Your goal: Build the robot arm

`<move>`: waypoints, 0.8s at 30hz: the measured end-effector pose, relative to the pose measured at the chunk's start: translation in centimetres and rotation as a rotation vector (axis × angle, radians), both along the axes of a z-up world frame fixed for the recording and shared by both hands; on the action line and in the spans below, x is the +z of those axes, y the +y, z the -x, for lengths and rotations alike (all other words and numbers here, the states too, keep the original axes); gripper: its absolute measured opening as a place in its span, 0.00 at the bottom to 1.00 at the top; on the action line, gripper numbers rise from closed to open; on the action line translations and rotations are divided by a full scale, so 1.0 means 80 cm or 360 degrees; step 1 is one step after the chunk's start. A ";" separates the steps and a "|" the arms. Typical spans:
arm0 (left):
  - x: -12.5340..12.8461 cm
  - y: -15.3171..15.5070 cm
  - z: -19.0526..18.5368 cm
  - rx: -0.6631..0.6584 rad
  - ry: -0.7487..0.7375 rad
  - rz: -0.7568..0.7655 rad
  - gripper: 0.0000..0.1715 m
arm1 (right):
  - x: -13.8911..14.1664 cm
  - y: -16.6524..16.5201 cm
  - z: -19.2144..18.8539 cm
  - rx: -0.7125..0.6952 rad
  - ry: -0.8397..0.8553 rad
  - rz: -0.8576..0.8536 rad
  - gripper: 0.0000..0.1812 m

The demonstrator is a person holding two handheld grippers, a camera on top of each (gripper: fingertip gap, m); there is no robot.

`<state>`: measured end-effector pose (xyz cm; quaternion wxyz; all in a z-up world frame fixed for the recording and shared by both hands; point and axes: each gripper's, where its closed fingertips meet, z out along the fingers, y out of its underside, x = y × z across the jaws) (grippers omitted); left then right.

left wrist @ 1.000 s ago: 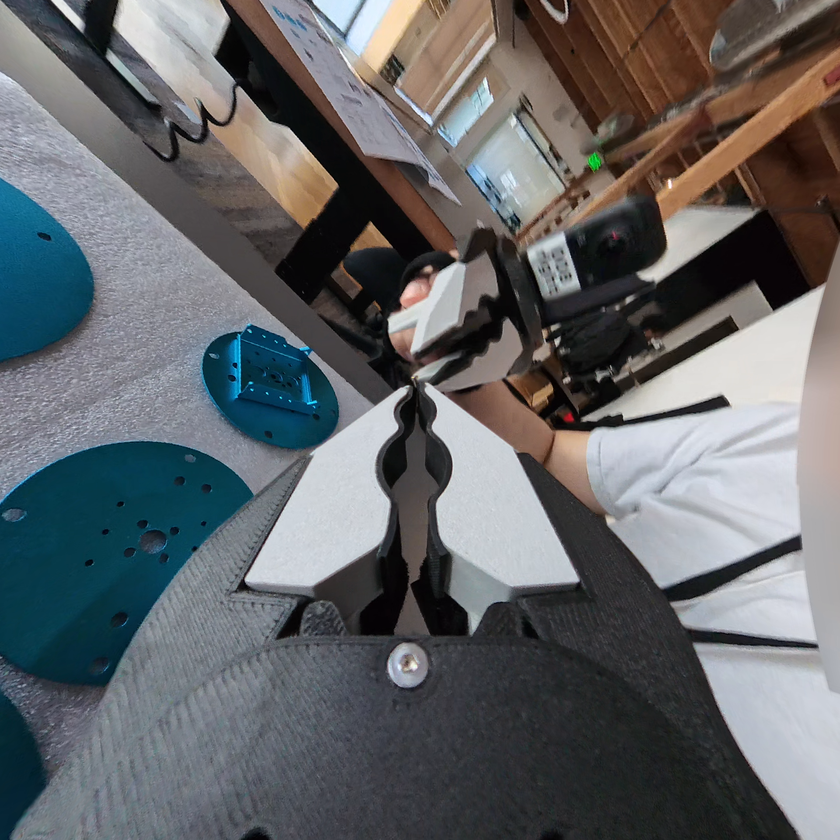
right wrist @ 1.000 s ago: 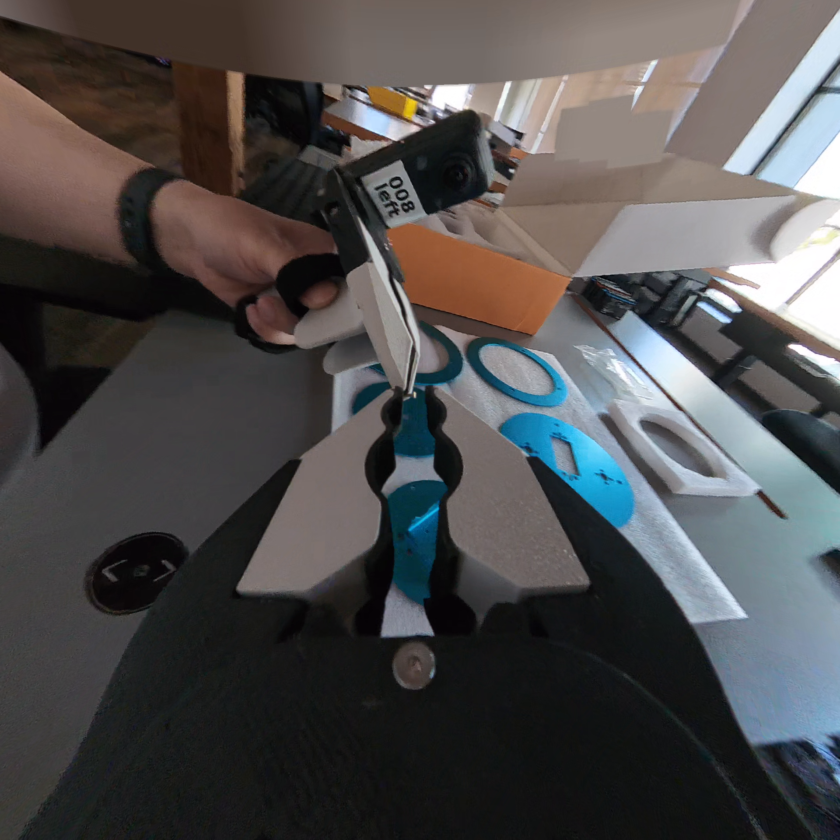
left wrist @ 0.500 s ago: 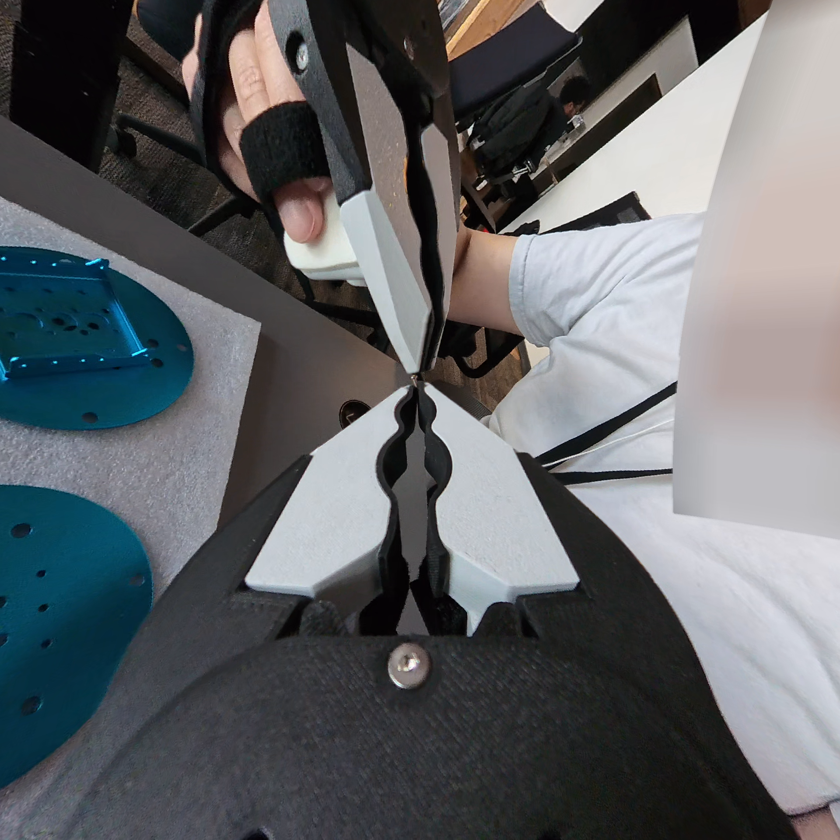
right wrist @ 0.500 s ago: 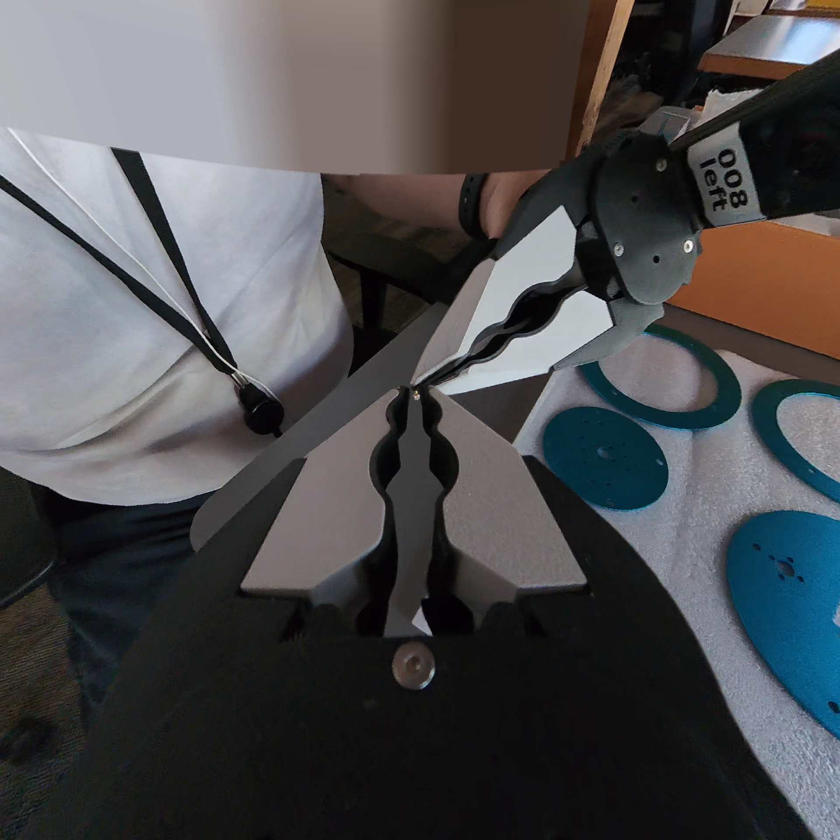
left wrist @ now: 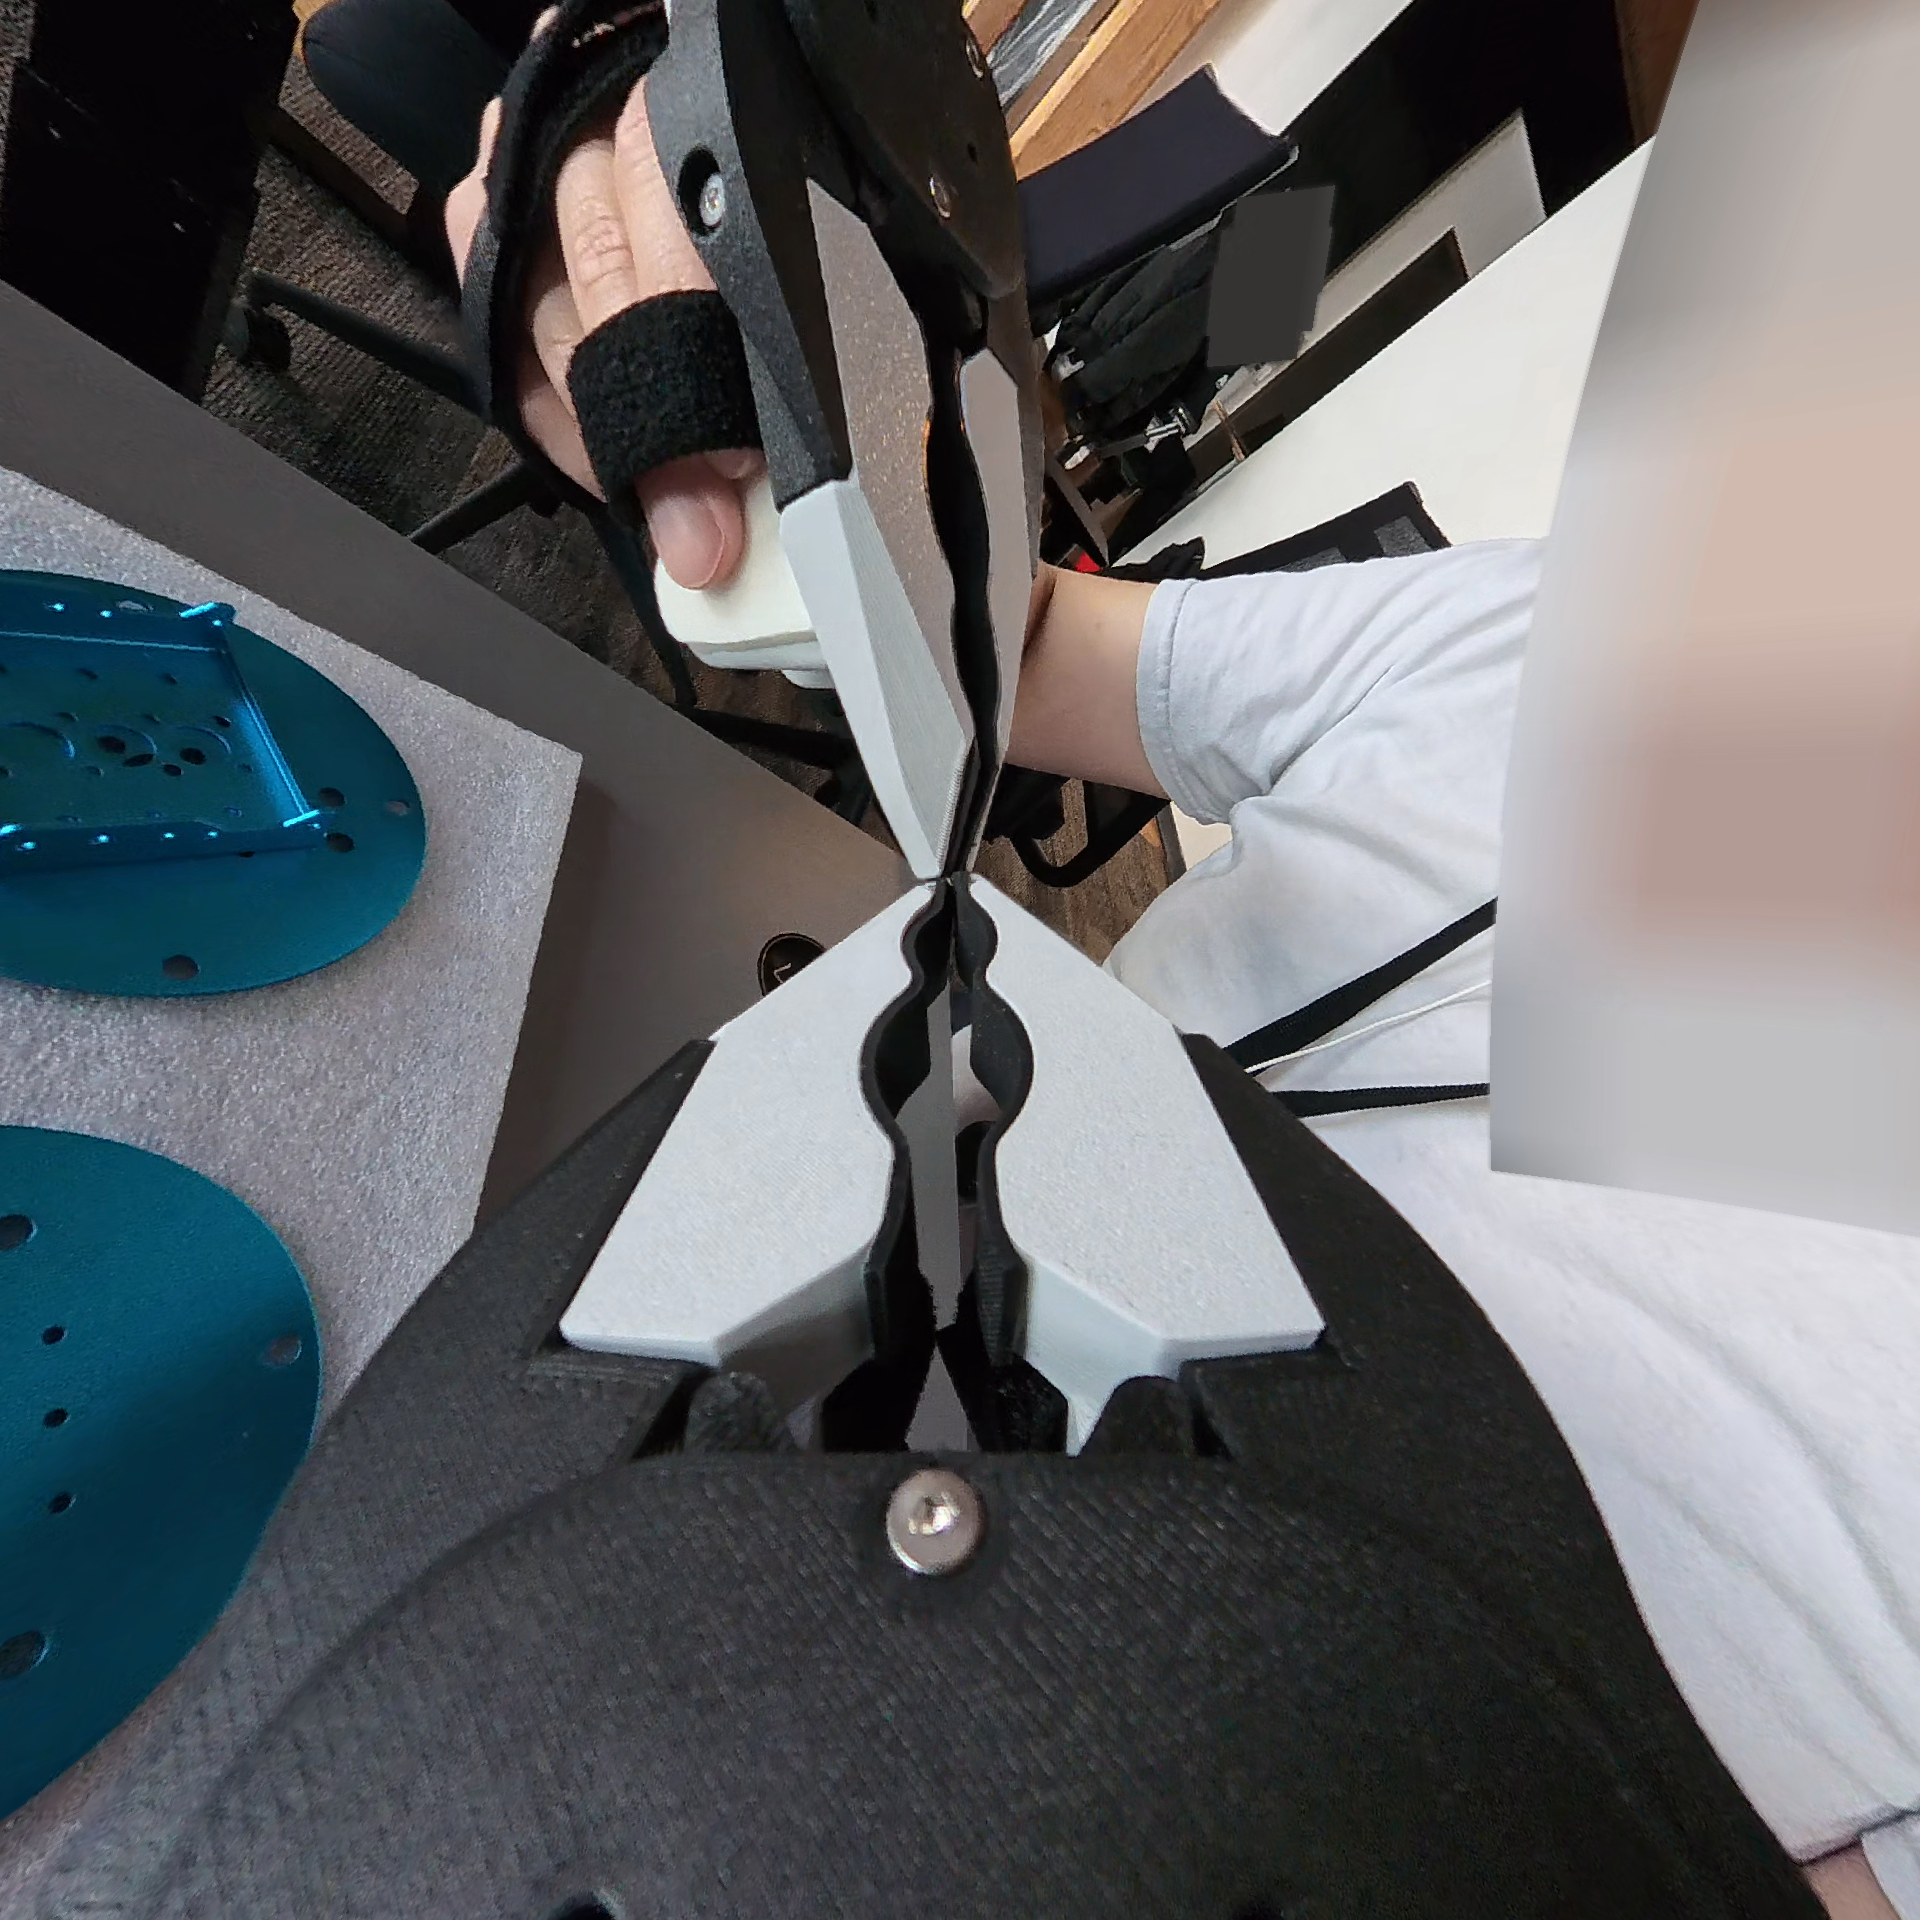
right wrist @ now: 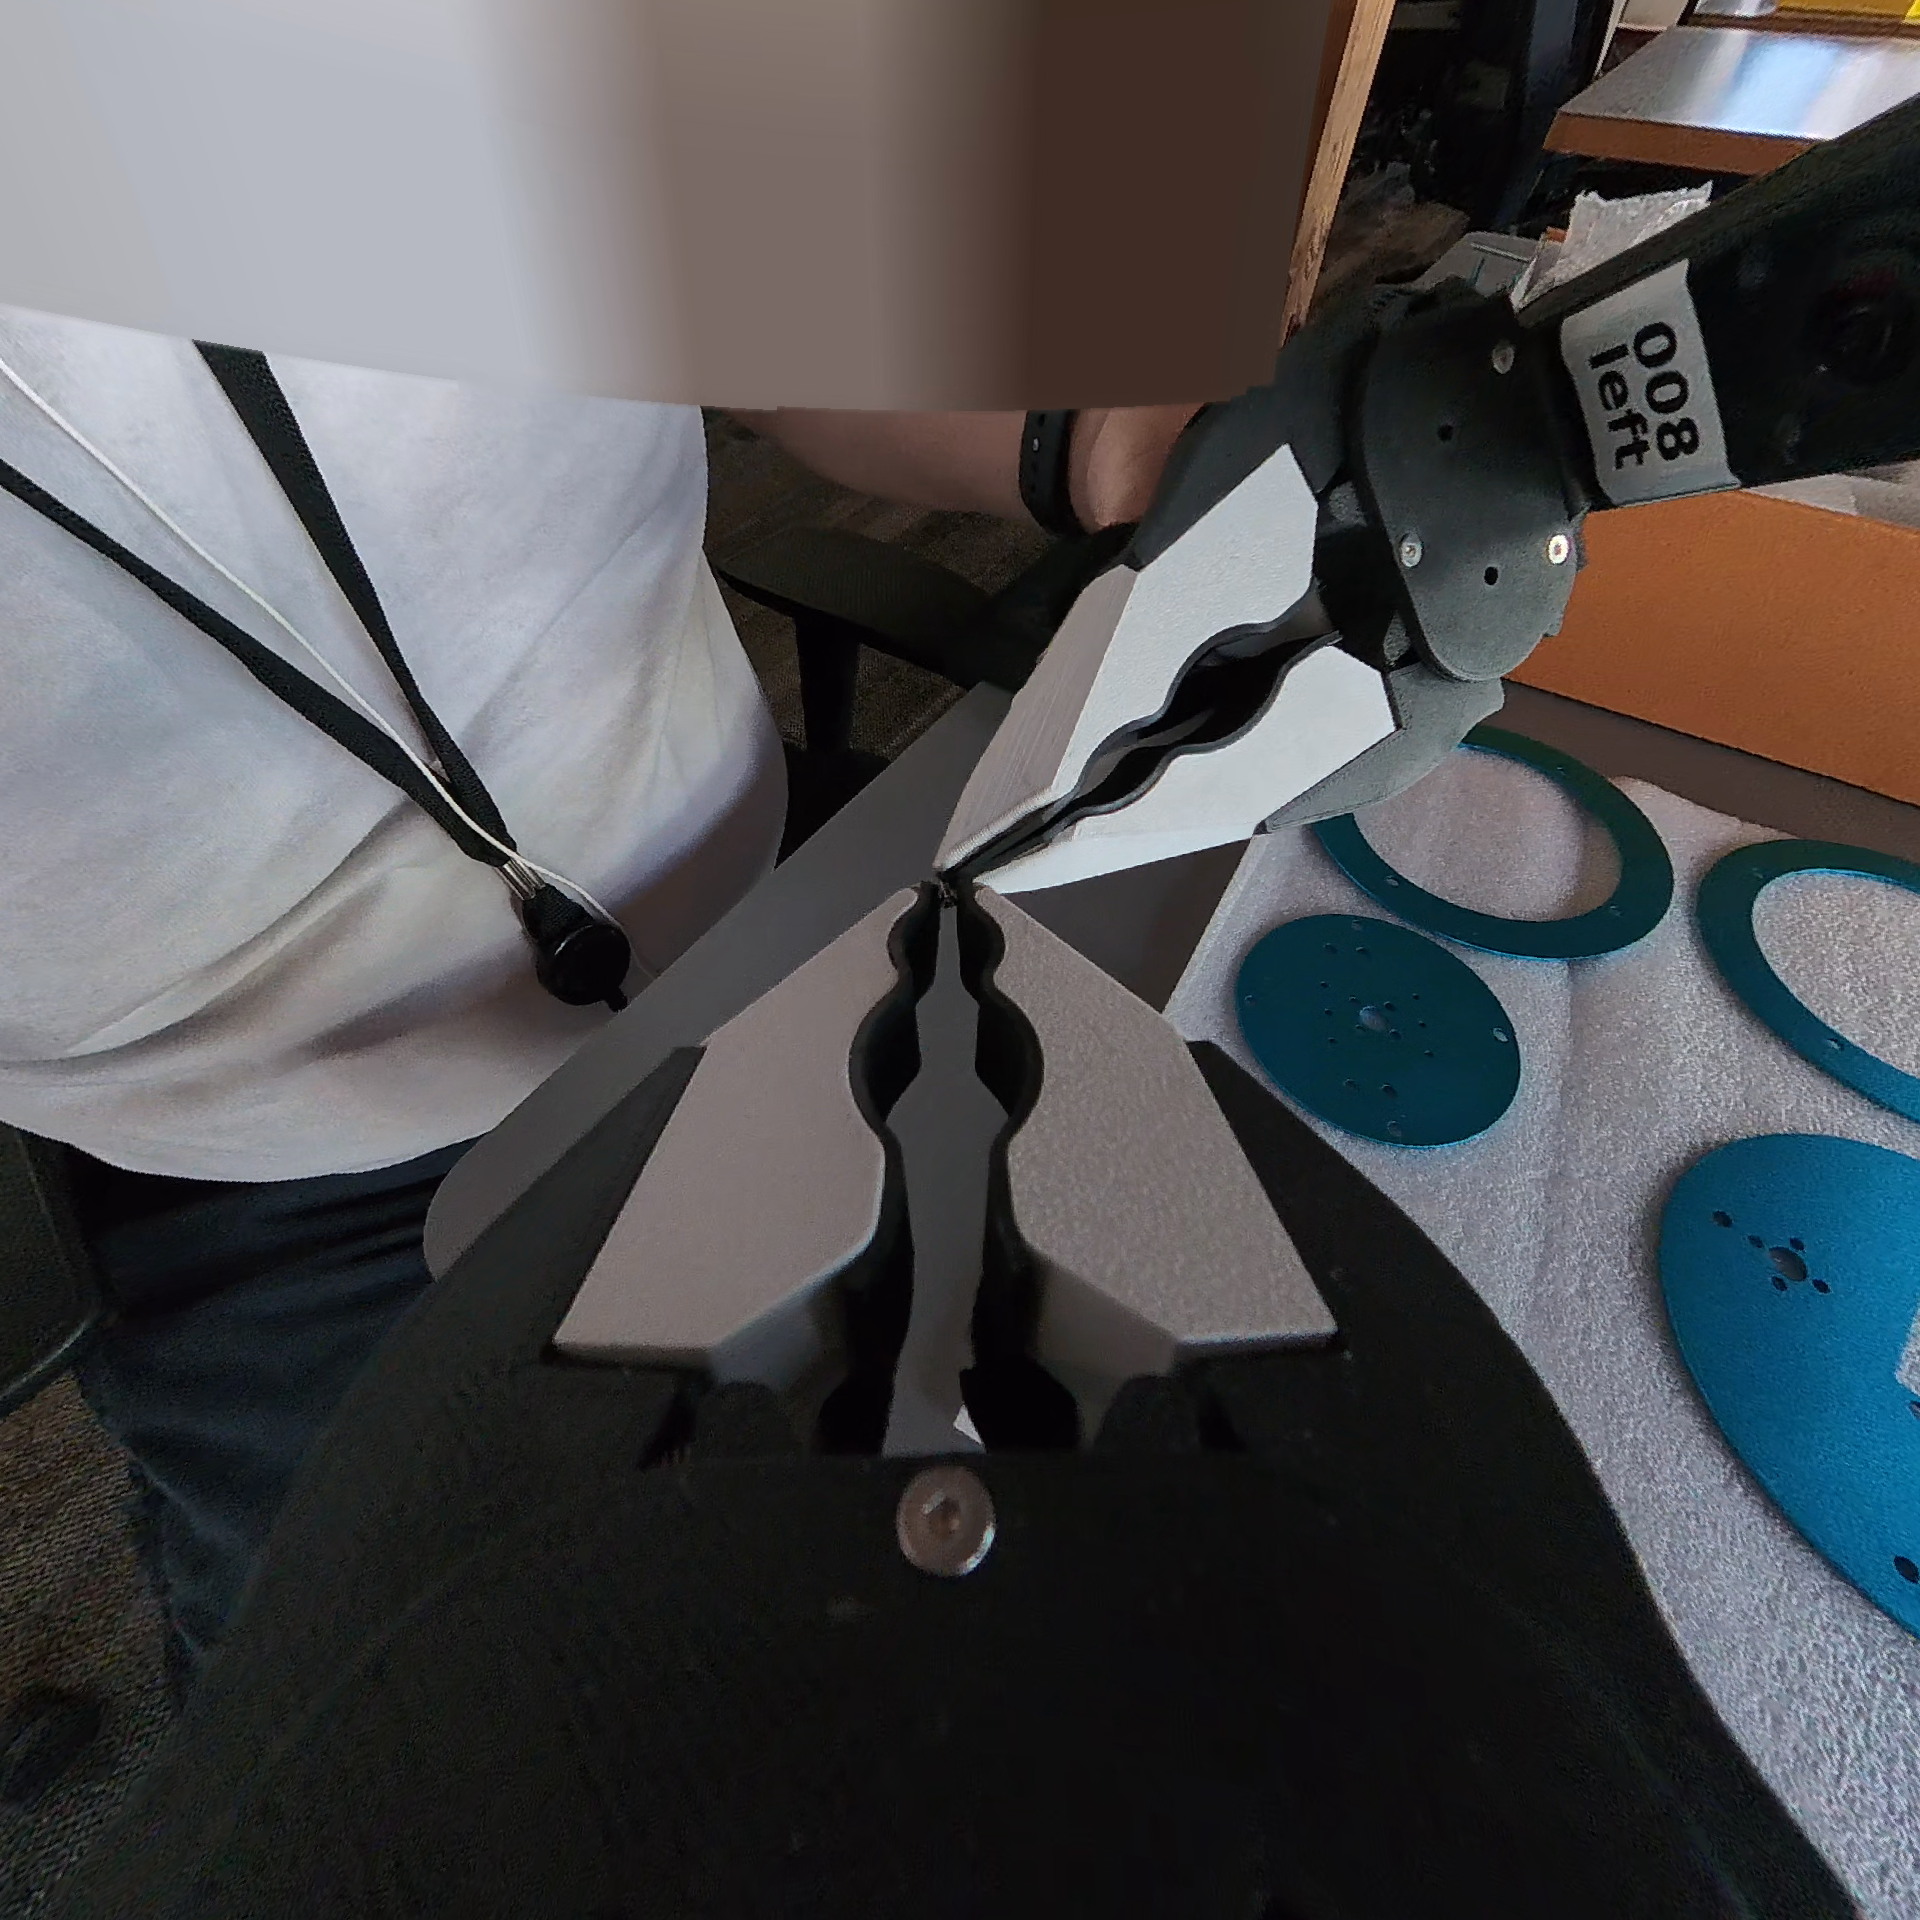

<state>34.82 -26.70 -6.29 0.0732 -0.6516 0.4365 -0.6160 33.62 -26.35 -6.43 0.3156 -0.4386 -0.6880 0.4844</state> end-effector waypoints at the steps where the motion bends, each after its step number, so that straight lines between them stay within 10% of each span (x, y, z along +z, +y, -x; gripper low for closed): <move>1: 0.002 0.001 0.000 0.0005 -0.0013 0.0010 0.00 | 0.002 0.001 0.000 -0.0006 0.0009 0.0010 0.01; 13: -0.037 0.056 0.024 0.0377 0.0179 -0.0423 0.15 | -0.018 0.041 -0.026 -0.0318 -0.0092 -0.0119 0.01; 24: -0.078 0.120 -0.009 0.0729 0.0486 -0.0965 0.27 | -0.061 0.130 -0.049 -0.0690 -0.0540 -0.0815 0.01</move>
